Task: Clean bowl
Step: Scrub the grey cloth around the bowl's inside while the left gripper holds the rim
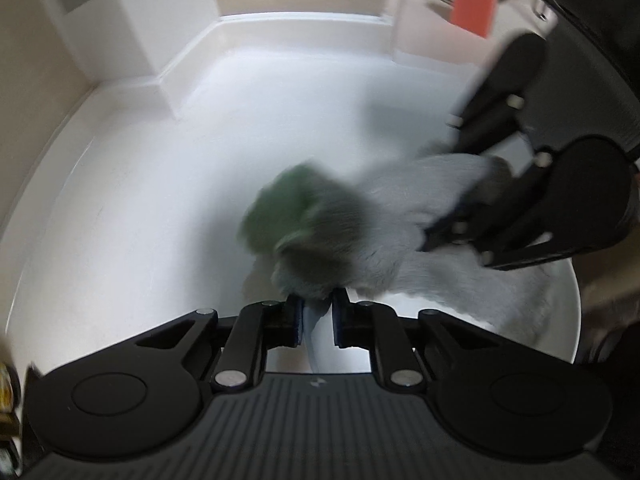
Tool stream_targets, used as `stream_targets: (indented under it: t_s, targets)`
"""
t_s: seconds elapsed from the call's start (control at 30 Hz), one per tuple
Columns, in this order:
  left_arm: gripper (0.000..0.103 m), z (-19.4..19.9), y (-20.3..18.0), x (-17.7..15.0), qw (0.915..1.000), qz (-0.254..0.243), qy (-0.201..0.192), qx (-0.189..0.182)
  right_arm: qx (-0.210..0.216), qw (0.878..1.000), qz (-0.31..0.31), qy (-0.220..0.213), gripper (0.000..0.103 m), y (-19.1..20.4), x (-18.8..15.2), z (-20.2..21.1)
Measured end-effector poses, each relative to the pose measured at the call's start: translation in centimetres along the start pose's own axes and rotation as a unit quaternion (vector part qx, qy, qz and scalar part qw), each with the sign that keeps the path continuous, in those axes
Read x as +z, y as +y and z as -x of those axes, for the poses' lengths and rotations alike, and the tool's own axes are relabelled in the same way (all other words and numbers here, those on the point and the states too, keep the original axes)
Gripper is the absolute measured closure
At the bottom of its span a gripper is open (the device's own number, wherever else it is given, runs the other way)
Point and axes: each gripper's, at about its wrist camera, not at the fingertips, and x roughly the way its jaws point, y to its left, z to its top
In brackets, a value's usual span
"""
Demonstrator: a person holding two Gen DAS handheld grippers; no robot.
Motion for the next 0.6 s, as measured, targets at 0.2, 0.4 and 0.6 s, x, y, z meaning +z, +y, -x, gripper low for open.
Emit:
stream_targets:
  t_s: [0.2,0.4,0.6]
  targets:
    - [0.086,0.1,-0.5,0.1,0.9998,0.014,-0.006,0.016,-0.004,0.999,-0.025,0.024,0.083,1.2,-2.3,0.9]
    - [0.086,-0.1,-0.1,1.3,0.9998,-0.019,0.006,-0.003,0.016,0.999,-0.037,0.014,0.083,0.5,-2.5,0.5]
    - [0.085,-0.4,-0.3,2.1,0.9988,-0.047,0.014,-0.006,0.019,0.999,-0.039,0.008,0.083,0.5,-2.3,0.2]
